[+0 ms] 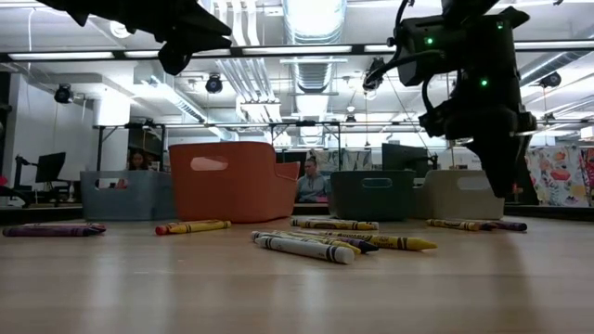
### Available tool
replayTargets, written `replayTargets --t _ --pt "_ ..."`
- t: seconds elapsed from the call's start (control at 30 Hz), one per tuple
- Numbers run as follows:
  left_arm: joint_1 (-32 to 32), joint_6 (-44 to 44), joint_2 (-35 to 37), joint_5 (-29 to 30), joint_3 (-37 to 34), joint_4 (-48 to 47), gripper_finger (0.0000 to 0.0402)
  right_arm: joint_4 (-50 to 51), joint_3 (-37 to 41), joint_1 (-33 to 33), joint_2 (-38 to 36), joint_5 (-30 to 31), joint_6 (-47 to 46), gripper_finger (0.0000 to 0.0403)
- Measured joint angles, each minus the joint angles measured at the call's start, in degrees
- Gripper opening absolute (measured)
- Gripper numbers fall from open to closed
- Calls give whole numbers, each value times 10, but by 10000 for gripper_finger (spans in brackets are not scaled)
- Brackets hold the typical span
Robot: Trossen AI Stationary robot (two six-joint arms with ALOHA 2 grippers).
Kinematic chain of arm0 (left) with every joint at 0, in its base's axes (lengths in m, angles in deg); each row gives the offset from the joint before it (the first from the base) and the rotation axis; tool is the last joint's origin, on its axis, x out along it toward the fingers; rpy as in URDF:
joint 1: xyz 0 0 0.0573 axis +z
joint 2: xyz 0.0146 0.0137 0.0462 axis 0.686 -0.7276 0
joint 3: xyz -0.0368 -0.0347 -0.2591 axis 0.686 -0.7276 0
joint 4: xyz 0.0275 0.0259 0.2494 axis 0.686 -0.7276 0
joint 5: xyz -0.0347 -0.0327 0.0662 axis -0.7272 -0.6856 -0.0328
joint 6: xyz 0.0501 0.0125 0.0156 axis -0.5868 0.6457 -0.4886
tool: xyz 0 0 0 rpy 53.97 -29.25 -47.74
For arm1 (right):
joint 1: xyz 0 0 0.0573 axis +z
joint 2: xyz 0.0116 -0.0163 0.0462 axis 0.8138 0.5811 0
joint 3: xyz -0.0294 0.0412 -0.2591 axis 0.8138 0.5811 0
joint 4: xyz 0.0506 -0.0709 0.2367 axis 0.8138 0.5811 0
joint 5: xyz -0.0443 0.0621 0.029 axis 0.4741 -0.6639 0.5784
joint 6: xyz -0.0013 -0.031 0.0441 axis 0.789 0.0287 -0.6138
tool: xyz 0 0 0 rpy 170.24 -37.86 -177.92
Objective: Sort crayons
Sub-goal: Put the purple crayon into the blue bin
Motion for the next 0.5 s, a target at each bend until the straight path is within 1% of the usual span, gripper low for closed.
replayTargets --t 0.17,0.5 --pt "0 9 0 -1 0 0 84 -3 1 0 0 0 -18 161" --pt "0 14 0 -4 0 -2 84 -44 17 7 1 2 -56 166"
